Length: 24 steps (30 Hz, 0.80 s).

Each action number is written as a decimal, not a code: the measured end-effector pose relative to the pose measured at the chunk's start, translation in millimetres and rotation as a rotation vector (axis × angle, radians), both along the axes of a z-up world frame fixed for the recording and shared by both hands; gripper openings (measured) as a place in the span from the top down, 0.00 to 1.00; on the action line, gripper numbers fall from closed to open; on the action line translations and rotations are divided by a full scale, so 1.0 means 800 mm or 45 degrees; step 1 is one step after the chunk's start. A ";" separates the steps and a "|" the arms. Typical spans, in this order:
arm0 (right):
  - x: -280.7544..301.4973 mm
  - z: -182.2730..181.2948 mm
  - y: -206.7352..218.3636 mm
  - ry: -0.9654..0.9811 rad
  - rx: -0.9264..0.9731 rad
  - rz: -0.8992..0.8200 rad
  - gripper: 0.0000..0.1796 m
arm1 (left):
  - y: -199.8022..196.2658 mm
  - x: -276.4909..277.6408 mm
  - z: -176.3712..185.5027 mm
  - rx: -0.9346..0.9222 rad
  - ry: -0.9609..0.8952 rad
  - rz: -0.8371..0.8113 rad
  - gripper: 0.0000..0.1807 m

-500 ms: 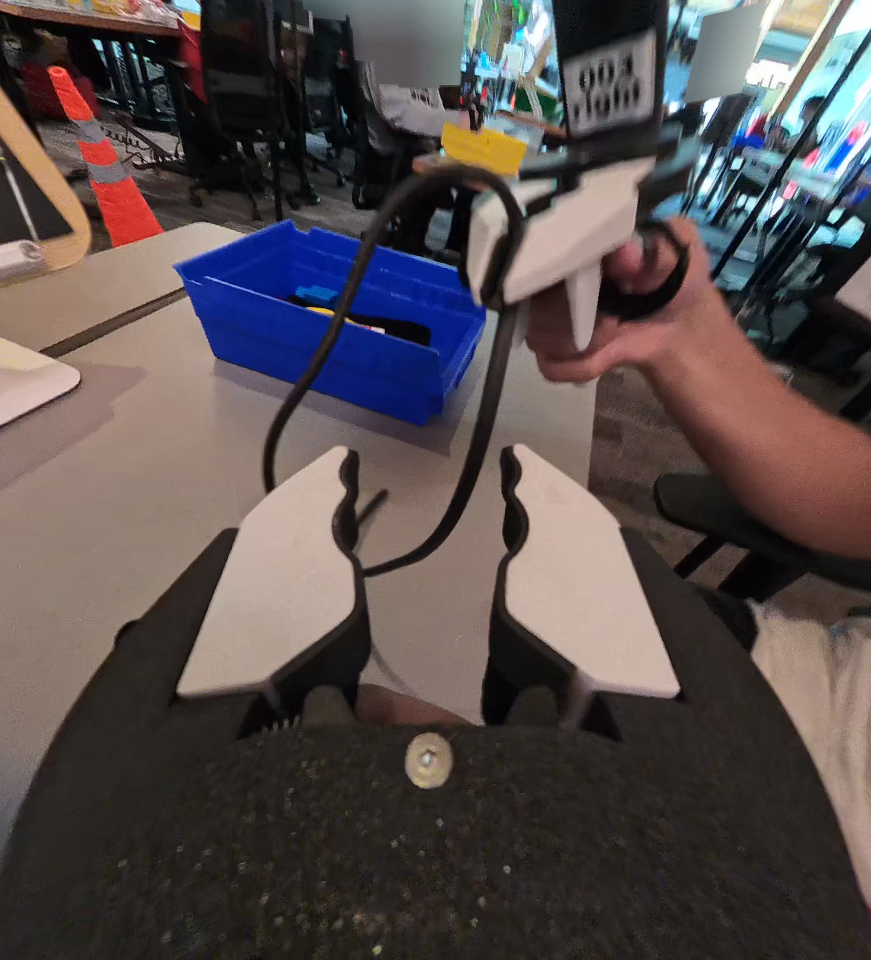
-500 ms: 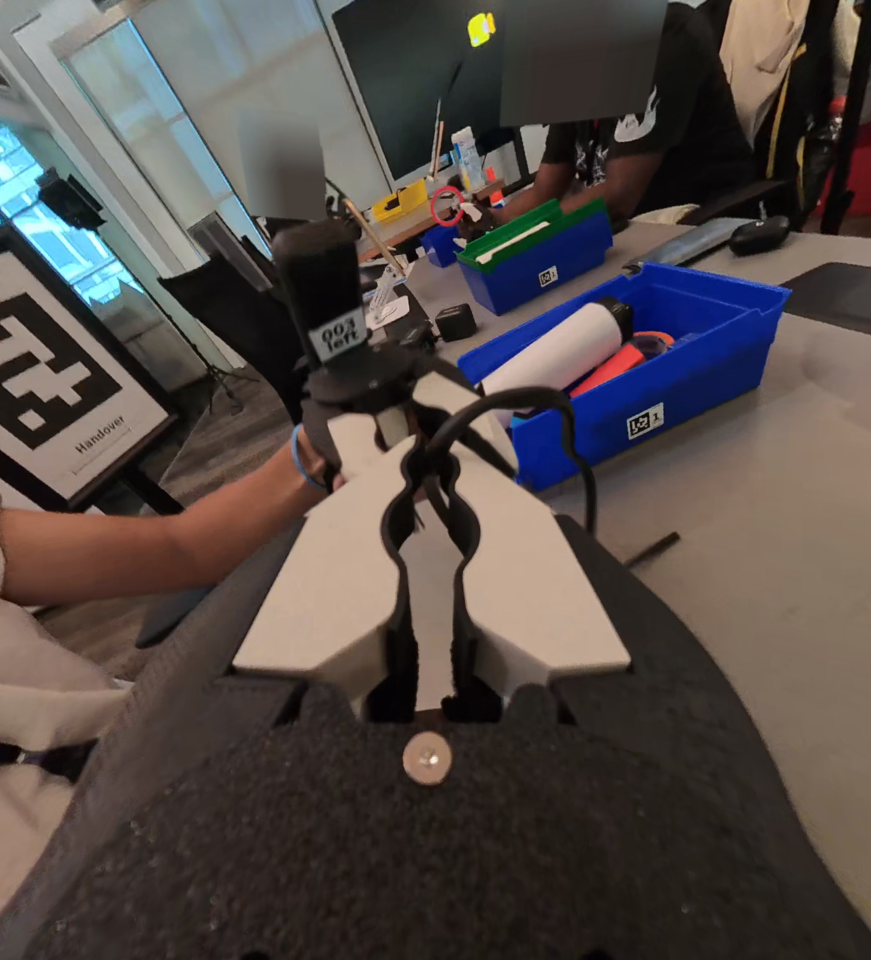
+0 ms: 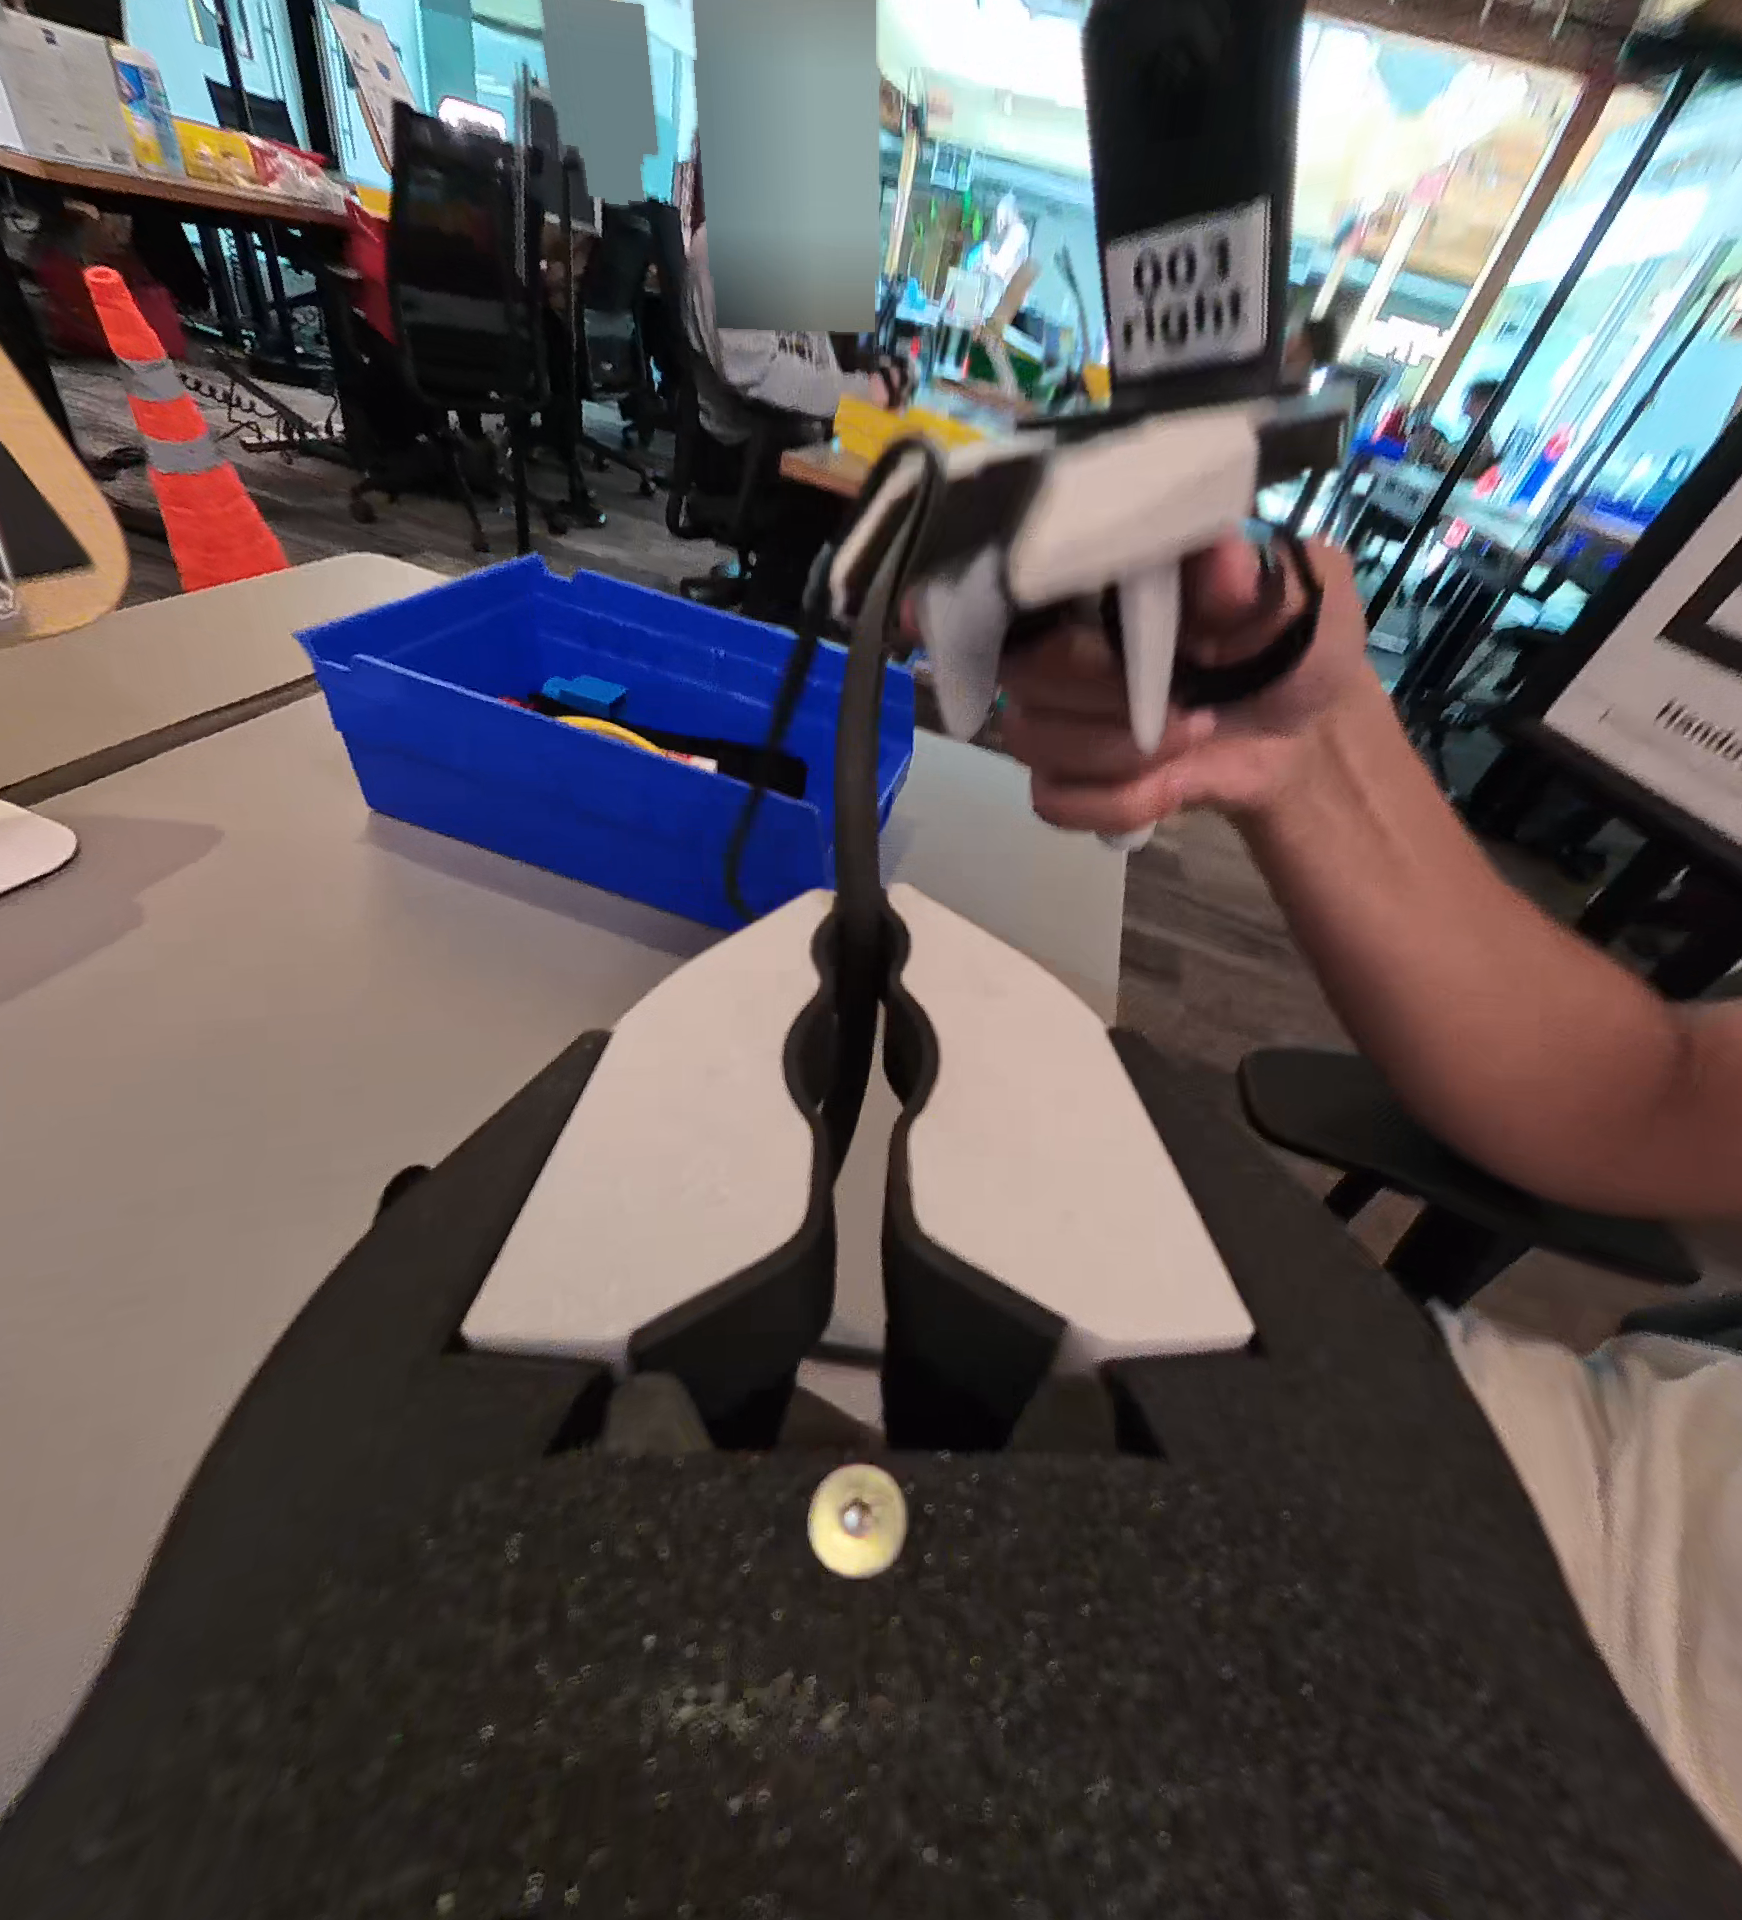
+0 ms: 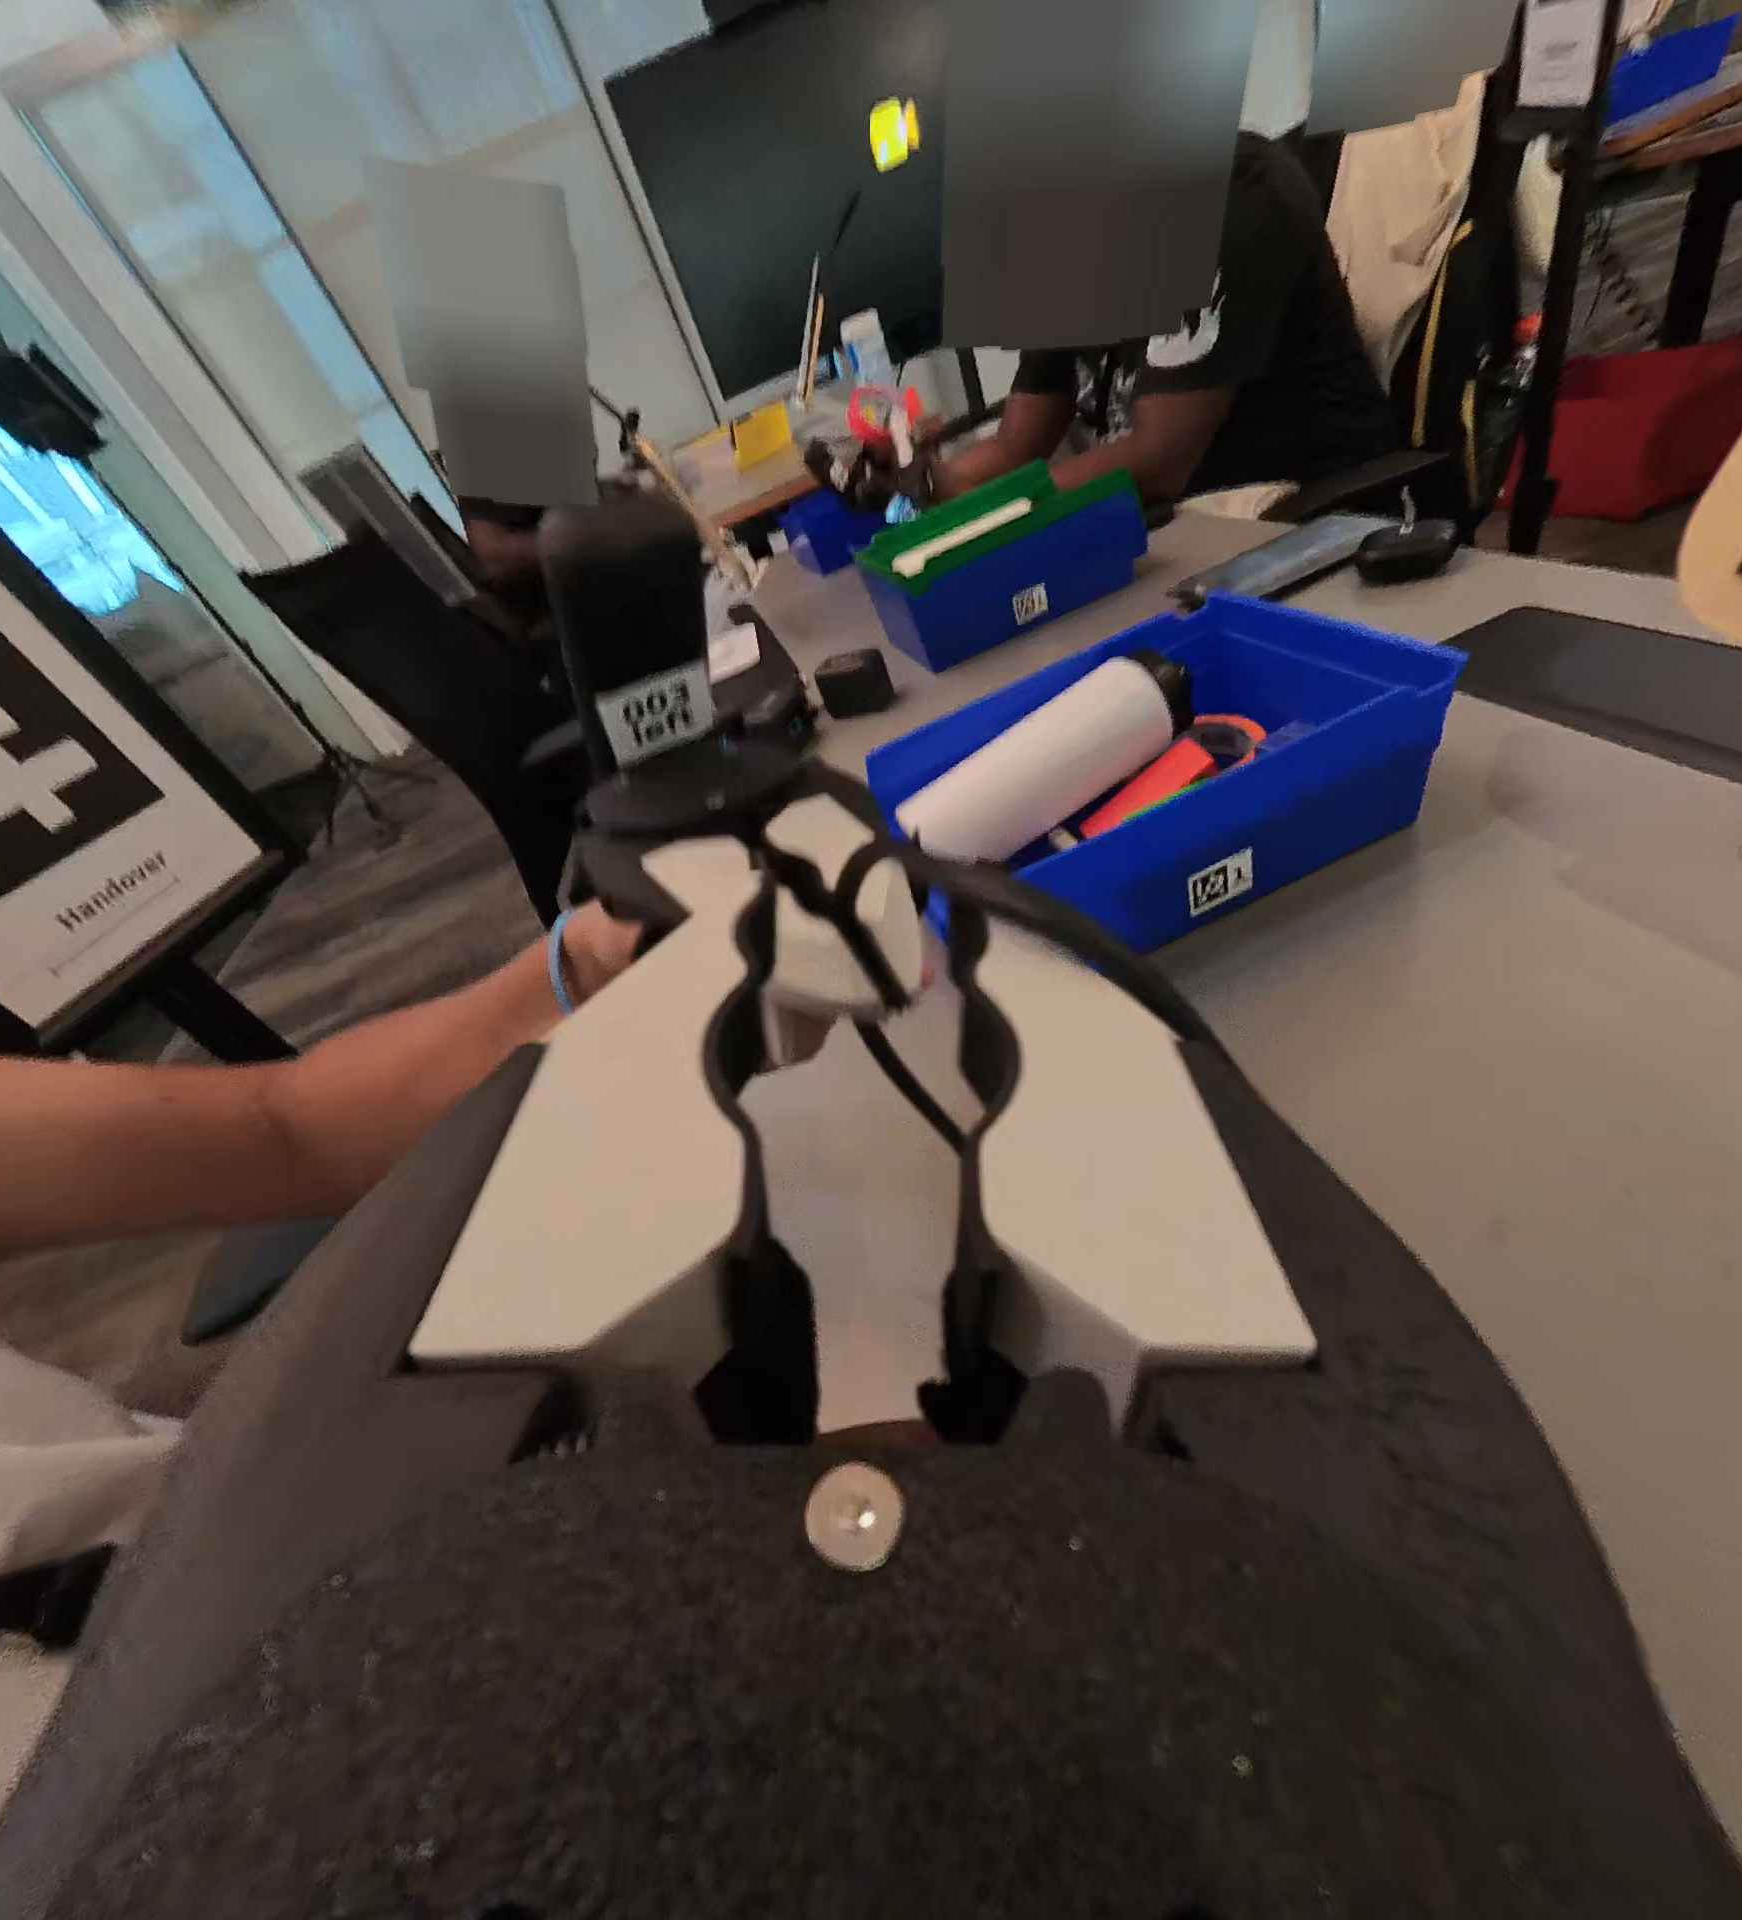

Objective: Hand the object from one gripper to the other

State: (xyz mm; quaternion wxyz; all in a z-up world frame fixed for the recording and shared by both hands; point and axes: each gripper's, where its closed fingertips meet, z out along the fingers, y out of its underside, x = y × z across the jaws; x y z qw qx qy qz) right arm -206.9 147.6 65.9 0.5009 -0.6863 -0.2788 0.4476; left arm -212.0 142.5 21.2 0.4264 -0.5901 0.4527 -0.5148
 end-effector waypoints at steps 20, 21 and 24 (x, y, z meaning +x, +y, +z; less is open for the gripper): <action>-0.118 -0.148 0.032 -0.384 0.224 -0.024 1.00 | 0.036 -0.052 0.070 -0.306 -0.276 0.135 0.98; -0.120 -0.144 0.032 -0.361 0.253 -0.032 0.97 | 0.038 -0.053 0.071 -0.317 -0.282 0.139 0.98; -0.133 -0.142 0.020 -0.285 0.219 0.040 0.89 | 0.042 -0.057 0.071 -0.341 -0.293 0.152 0.99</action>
